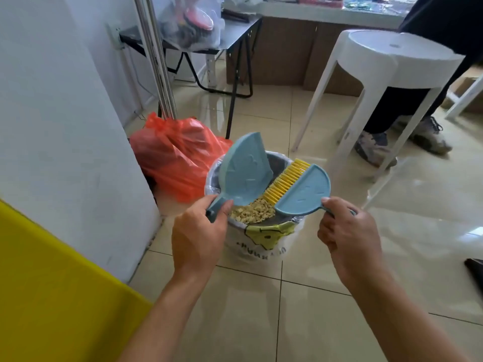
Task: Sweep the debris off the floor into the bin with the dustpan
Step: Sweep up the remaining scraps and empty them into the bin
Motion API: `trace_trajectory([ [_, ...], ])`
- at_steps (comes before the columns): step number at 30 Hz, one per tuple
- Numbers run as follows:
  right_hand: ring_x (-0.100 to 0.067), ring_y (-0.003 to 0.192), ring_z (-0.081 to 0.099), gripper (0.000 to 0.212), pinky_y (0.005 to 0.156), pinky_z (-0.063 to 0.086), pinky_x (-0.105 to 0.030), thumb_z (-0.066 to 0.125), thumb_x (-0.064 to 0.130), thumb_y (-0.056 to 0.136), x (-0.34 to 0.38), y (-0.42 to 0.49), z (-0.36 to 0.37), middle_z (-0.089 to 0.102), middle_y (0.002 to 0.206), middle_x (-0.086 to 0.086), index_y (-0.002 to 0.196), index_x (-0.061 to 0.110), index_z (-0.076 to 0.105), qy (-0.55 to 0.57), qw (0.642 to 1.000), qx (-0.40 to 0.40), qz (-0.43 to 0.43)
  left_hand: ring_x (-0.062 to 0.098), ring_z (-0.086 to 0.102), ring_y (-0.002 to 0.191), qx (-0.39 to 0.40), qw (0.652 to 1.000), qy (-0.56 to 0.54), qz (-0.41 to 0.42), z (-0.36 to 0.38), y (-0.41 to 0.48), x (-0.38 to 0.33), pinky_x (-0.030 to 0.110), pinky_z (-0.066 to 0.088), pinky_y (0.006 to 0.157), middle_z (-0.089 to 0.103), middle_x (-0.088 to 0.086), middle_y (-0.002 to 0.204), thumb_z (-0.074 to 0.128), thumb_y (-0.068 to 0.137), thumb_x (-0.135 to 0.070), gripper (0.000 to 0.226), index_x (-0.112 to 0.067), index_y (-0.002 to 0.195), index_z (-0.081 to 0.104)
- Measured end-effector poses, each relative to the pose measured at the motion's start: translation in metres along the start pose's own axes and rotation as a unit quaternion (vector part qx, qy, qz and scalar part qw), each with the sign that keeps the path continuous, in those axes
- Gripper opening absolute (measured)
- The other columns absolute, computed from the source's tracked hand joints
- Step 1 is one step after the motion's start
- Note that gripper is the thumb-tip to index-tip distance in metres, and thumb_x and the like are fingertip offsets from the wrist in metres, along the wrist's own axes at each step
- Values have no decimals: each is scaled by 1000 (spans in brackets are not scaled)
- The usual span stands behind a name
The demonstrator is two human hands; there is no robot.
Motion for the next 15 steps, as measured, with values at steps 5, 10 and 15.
trace_trajectory([
  [5,-4,45,33,12,41,32,-16,57,13,100,3,3,24,39,55,9,92,11,66,34,995,90,18,13,71,71,47,993,-100,-49,3,4,0,40,60,62,76,-9,77,74,87,-47,25,-24,94,79],
  [10,-3,56,66,11,57,55,-26,63,21,97,4,12,36,69,61,11,97,25,74,-242,968,53,-25,-1,59,53,61,986,-101,-117,0,11,12,24,46,54,66,-27,55,75,87,-43,13,-32,79,76],
  [15,-11,62,60,13,62,51,-37,65,25,91,19,27,9,68,65,8,93,21,77,-302,947,-51,-93,4,56,53,87,983,-74,-146,-7,7,16,24,42,54,58,-29,44,75,87,-43,25,-22,99,81],
])
Point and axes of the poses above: each hand's wrist, its own y-axis towards the middle knuckle, its own z-axis out of the palm, x = y × z, the point moved 1 cm from there along y, towards the middle knuckle
